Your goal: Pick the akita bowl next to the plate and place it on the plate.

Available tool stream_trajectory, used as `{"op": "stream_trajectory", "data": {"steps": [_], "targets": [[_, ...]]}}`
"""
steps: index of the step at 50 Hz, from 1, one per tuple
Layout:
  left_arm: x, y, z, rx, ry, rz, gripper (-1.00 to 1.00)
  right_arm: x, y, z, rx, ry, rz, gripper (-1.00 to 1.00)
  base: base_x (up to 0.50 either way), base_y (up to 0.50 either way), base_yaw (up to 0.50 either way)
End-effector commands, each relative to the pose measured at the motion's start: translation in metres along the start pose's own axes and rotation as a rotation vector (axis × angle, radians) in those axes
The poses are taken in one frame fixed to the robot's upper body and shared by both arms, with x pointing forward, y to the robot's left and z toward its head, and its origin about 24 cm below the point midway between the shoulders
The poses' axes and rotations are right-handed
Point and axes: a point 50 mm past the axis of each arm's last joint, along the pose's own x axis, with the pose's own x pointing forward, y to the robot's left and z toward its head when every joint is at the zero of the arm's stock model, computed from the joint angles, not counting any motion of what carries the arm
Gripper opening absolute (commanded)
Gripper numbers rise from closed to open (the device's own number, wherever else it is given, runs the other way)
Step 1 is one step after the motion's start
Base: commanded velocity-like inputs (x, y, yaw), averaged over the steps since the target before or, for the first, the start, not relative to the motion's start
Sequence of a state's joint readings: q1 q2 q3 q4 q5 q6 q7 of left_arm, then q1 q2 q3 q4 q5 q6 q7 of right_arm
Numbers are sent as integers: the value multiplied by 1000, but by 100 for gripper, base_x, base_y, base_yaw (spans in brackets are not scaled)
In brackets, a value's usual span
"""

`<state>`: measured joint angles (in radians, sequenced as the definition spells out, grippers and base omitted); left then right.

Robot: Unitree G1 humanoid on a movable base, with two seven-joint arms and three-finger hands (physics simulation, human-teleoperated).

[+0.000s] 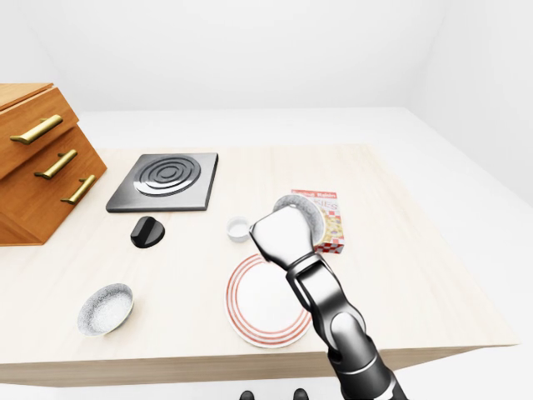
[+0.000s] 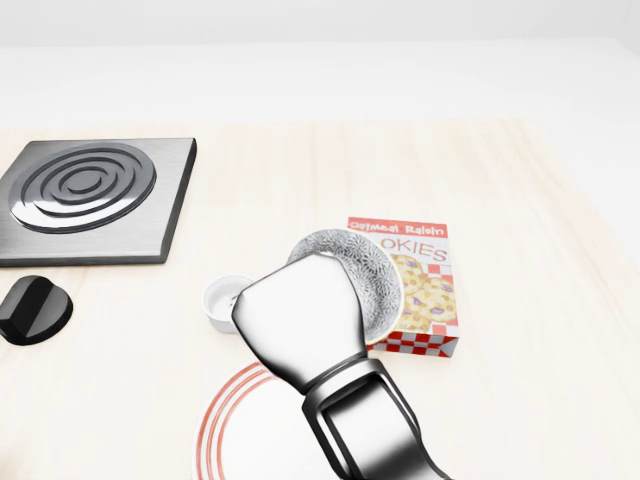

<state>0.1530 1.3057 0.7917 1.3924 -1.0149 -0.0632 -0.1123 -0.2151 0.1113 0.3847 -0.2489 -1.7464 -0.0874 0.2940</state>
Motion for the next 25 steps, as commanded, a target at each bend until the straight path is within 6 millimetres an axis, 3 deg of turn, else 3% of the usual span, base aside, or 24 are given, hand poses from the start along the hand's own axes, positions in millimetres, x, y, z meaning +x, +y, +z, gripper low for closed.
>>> {"op": "stream_trajectory", "data": {"steps": [1, 25], "targets": [[0, 0, -1, 0, 0, -2, 100, -6, 20, 9, -81, -27, 54, -100, 0, 0, 0], [0, 0, -1, -5, 0, -8, 100, -8, 23, 22, -159, -57, 120, -100, 0, 0, 0]]}}
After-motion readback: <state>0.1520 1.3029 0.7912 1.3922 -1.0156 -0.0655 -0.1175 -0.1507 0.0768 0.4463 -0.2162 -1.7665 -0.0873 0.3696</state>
